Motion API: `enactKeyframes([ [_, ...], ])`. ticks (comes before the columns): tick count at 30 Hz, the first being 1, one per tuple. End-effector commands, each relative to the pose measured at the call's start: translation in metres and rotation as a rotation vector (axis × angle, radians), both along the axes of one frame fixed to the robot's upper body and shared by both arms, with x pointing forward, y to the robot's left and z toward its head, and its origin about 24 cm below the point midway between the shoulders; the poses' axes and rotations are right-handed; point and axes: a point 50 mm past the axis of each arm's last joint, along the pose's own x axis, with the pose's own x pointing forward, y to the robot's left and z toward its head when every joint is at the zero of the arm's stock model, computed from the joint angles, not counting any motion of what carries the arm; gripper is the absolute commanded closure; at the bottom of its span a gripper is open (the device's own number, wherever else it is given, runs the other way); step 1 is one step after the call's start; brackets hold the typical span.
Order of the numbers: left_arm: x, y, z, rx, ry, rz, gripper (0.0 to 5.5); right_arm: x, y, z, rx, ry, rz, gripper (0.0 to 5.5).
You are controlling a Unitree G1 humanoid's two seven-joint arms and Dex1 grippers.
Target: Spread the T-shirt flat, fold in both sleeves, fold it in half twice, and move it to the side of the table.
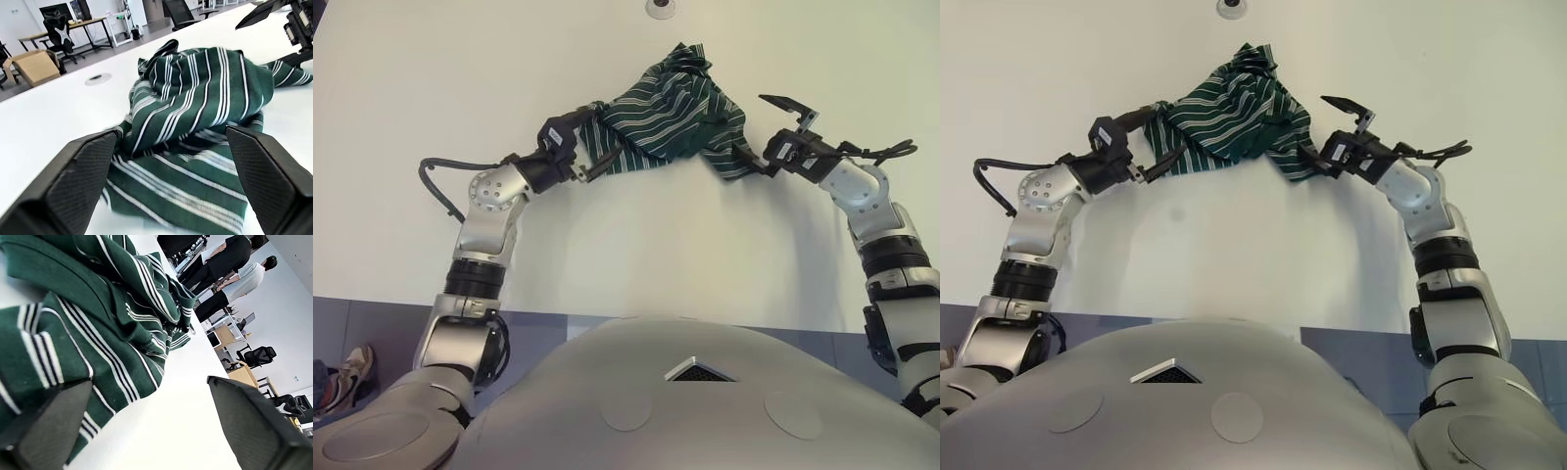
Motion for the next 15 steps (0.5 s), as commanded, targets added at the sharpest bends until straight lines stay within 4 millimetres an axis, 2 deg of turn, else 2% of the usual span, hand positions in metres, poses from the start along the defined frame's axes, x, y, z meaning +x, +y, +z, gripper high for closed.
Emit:
enactKeyframes([
  [1,-0.001,0.016,-0.006,0.1,0.088,0.045,1.45,-0.018,0.005,-0.026,-0.063,0.14,0.046,1.13],
  [4,0.003,0.03,-0.017,0.216,0.124,0.106,1.45,-0.019,0.007,-0.026,-0.061,0.142,0.055,1.13],
  [7,0.017,0.049,-0.03,0.3,0.163,0.231,1.45,-0.02,0.01,-0.026,-0.054,0.142,0.066,1.13],
  [11,0.022,0.056,-0.043,0.341,0.182,0.316,1.45,-0.021,0.015,-0.028,-0.052,0.148,0.085,1.13],
  [13,0.022,0.062,-0.051,0.418,0.168,0.332,1.45,-0.022,0.017,-0.029,-0.051,0.151,0.09,1.13],
  [15,0.023,0.076,-0.051,0.557,0.092,0.324,1.45,-0.022,0.015,-0.029,-0.055,0.152,0.083,1.13],
])
